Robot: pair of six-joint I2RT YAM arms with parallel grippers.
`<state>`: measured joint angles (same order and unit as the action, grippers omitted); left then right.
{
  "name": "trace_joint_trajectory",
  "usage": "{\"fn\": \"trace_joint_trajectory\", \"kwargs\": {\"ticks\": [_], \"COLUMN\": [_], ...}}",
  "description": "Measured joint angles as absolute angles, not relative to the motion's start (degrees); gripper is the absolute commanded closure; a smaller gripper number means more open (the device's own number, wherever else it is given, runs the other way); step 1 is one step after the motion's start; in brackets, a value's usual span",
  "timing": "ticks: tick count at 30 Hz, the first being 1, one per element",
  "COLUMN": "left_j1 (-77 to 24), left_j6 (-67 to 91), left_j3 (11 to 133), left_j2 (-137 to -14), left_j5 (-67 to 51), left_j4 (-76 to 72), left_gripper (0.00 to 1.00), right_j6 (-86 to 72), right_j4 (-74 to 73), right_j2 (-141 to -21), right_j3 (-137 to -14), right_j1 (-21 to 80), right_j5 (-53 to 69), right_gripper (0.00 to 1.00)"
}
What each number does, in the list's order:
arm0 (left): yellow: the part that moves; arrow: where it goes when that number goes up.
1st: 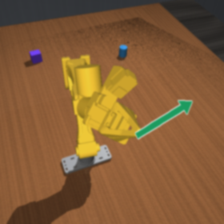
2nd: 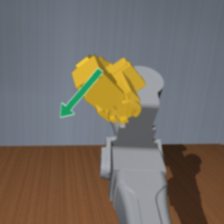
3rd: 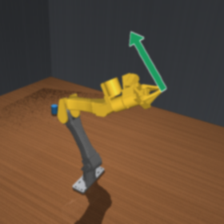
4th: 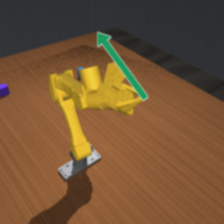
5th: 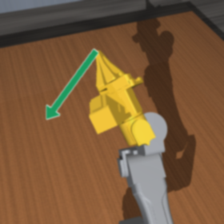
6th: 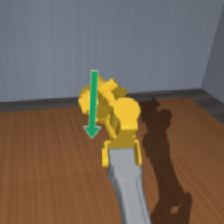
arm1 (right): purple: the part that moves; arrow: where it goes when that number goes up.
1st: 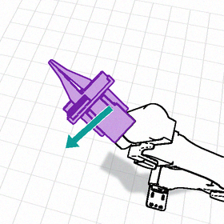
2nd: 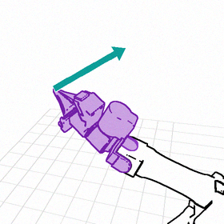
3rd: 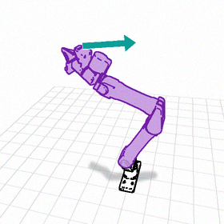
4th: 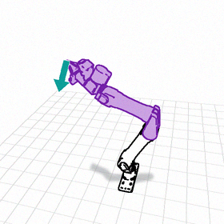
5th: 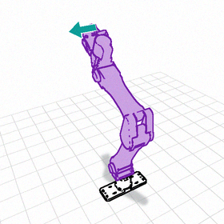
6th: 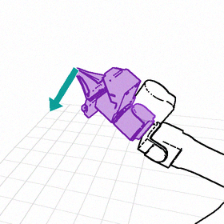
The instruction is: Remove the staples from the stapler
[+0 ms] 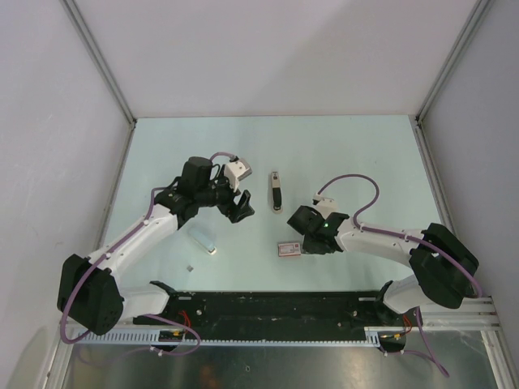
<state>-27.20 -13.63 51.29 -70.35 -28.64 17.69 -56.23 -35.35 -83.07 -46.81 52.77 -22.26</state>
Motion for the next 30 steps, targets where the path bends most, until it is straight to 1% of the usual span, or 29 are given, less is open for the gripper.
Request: {"fn": "trace_joint_trajectory", "kwargs": {"ticks": [30], "left_j1": [-27.20], "left_j6": [-14.00], "left_j3": [50.57], "left_j2": [-70.04], "left_j5": [-28.62], "left_j4": [17.69], "left_gripper": [0.17], "right_j6": [-51.44], "right_j4": [-33.10], "right_j2": [-85.32], "right_j3": [-46.87], "right_j1": [52.77], "right_j5": [-21.63], "right_gripper": [0.91]}}
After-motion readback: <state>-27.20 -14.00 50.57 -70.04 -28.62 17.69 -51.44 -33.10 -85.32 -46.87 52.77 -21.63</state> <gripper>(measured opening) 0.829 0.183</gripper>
